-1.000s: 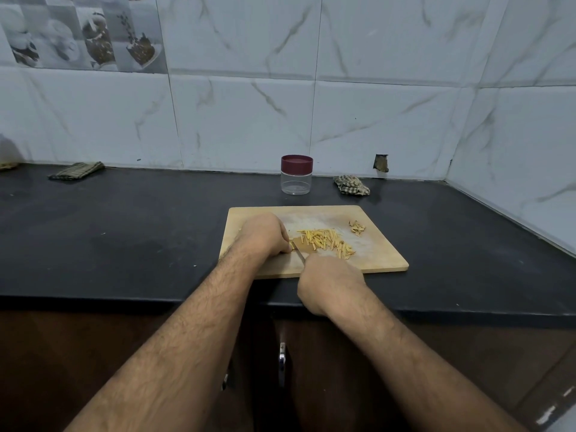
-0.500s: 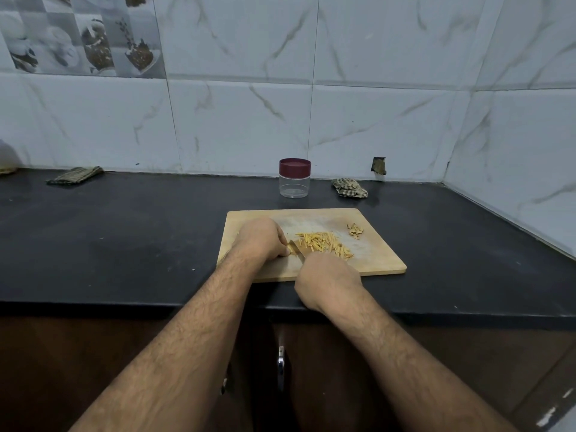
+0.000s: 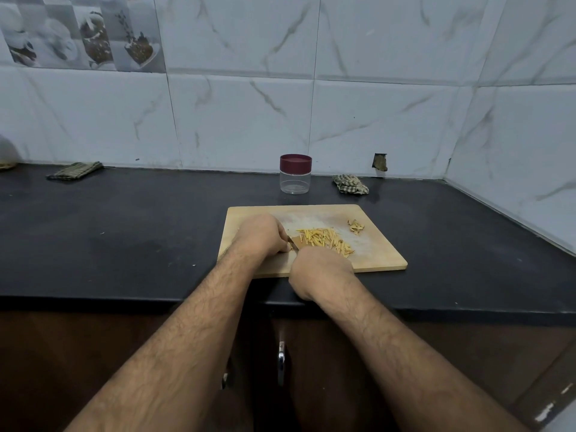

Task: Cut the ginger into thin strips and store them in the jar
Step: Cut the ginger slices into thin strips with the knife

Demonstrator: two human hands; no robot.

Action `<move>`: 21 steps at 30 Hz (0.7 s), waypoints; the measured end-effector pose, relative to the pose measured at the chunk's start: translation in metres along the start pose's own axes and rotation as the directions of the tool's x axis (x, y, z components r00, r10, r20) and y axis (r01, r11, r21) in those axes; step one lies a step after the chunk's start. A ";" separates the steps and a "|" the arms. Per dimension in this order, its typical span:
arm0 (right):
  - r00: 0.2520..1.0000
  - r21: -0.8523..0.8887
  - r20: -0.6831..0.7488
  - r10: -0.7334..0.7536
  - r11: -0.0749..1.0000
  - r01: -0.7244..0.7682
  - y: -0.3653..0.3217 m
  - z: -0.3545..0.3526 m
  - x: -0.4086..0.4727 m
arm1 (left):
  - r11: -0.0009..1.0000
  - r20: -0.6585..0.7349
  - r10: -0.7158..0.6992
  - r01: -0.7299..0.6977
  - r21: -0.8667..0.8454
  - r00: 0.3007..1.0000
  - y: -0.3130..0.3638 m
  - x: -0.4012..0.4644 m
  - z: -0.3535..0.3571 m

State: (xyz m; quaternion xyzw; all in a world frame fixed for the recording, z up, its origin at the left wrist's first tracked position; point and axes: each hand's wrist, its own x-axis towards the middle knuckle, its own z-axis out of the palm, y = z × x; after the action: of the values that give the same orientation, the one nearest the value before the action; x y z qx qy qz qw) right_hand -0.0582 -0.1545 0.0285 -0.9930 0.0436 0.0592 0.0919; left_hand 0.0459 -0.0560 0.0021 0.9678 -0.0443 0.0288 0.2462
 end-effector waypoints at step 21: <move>0.999 0.061 -0.052 -0.010 0.998 0.013 0.008 0.007 -0.004 | 1.000 -0.001 0.009 -0.009 0.011 1.000 0.000 0.003 0.003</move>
State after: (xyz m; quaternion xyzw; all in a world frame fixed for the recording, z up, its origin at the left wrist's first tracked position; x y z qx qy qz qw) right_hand -0.0634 -0.1608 0.0204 -0.9912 0.0422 0.0316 0.1213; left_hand 0.0485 -0.0573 -0.0005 0.9689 -0.0484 0.0305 0.2409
